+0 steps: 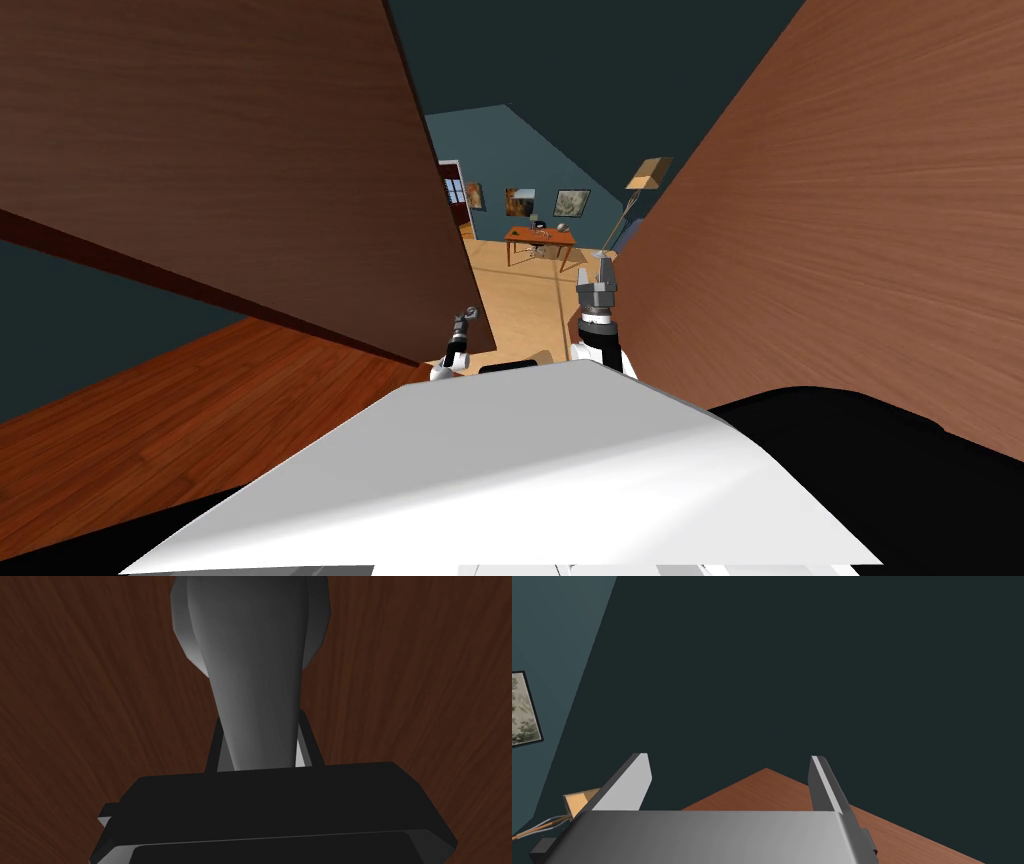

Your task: Push the door open

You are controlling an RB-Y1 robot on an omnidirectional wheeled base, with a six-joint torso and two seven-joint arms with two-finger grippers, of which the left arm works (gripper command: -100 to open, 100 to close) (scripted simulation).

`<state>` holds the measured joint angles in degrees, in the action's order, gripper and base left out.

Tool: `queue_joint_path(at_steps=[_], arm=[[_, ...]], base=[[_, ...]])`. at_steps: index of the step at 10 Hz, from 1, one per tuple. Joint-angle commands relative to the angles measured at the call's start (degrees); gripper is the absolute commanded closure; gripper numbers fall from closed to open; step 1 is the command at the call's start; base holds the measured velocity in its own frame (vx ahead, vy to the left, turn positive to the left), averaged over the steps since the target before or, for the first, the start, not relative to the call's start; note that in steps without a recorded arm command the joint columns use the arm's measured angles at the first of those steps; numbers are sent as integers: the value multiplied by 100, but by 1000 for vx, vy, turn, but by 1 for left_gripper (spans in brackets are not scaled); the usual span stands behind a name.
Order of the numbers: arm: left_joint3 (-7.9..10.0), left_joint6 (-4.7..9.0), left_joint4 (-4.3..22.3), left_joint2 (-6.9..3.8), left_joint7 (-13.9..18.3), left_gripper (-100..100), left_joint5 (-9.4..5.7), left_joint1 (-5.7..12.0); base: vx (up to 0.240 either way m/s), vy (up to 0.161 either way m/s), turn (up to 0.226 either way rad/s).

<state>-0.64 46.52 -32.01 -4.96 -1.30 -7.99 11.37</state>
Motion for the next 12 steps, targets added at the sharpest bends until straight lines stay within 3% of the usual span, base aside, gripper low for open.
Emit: queue_joint_path(at_steps=[1, 3, 4, 9, 12], arm=[[124, 55, 53, -45, -31, 100, -61, 70], [124, 55, 53, -45, -31, 100, -61, 70], [235, 52, 62, -31, -69, 100, -118, 69], [435, 48, 78, 14, -139, 100, -220, 68], [553, 85, 140, -76, -165, 100, -294, 48]], base=[[159, -100, 51], [82, -57, 29], [146, -84, 60], [139, -88, 56], [123, -32, 43]])
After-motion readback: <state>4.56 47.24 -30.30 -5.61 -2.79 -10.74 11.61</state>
